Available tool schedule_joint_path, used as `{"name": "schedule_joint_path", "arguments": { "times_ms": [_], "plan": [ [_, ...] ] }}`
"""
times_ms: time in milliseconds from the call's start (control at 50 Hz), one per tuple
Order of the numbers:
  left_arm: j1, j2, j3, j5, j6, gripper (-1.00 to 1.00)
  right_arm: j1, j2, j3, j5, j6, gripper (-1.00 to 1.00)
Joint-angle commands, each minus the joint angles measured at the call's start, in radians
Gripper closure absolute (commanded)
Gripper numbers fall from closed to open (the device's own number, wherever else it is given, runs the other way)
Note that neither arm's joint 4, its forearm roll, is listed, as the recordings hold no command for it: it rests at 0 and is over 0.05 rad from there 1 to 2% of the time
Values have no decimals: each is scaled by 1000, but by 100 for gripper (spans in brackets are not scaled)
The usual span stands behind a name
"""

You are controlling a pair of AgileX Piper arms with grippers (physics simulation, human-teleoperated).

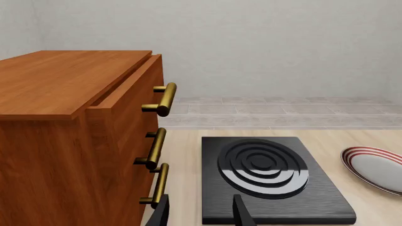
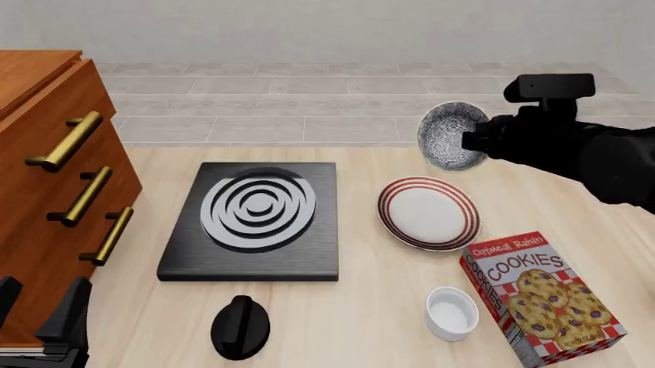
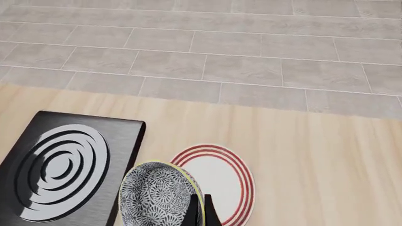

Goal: Pick the akita bowl next to the ramekin and place it on the plate.

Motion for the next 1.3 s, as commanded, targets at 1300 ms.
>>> {"name": "schedule_joint_path", "arguments": {
  "times_ms": [1300],
  "plan": [
    [0,0,0,0,0,-100,-83,263,12,-273,112,100]
  ]
}}
